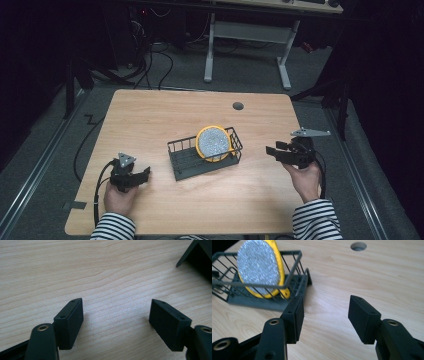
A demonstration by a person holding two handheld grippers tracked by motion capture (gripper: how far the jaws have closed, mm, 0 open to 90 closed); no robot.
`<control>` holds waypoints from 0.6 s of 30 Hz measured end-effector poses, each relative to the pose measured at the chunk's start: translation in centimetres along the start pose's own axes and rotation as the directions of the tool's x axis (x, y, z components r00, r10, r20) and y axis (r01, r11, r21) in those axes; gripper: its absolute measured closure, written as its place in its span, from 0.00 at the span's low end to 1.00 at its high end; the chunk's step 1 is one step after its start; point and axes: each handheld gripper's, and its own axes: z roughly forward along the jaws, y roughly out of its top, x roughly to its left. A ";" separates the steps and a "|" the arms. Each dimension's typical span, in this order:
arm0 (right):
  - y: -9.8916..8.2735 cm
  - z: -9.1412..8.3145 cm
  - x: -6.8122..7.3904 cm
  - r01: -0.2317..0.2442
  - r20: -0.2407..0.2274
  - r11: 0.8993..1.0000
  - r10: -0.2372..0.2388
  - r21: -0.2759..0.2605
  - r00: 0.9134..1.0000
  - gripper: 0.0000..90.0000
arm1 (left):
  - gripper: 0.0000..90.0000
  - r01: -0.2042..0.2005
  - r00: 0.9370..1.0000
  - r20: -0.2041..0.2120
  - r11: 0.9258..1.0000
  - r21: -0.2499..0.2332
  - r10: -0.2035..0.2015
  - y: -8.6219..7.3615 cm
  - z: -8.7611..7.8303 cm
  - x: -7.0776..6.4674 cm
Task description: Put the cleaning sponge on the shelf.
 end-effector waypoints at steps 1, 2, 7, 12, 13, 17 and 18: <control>-0.6 -0.2 -0.1 0.002 0.012 1.000 -0.002 0.004 1.000 0.52 | 0.31 0.000 1.000 0.000 1.000 0.000 0.000 0.0 0.0 0.0; -0.6 -0.2 -0.1 0.002 0.012 1.000 -0.002 0.004 1.000 0.52 | 0.31 0.000 1.000 0.000 1.000 0.000 0.000 0.0 0.0 0.0; -2.5 -0.2 -0.6 -0.023 0.012 1.000 0.023 -0.009 1.000 0.50 | 0.31 0.000 1.000 0.000 1.000 0.000 0.000 0.0 0.0 0.0; -3.8 0.1 -0.6 -0.023 0.017 1.000 0.023 -0.010 1.000 0.48 | 0.31 -0.001 1.000 0.000 1.000 0.000 0.001 0.0 0.0 0.0; -4.0 0.2 -0.6 -0.029 0.017 1.000 0.029 -0.010 0.999 0.48 | 0.31 -0.001 1.000 0.000 1.000 0.000 0.001 0.0 0.0 0.0; -4.9 0.5 -0.7 -0.041 0.020 0.999 0.041 -0.010 0.999 0.47 | 0.31 -0.001 1.000 0.000 1.000 0.001 0.001 0.0 0.0 0.0; -5.1 0.7 -0.7 -0.042 0.021 0.999 0.042 -0.009 0.999 0.47 | 0.31 -0.001 1.000 0.000 1.000 0.001 0.001 0.0 0.0 0.0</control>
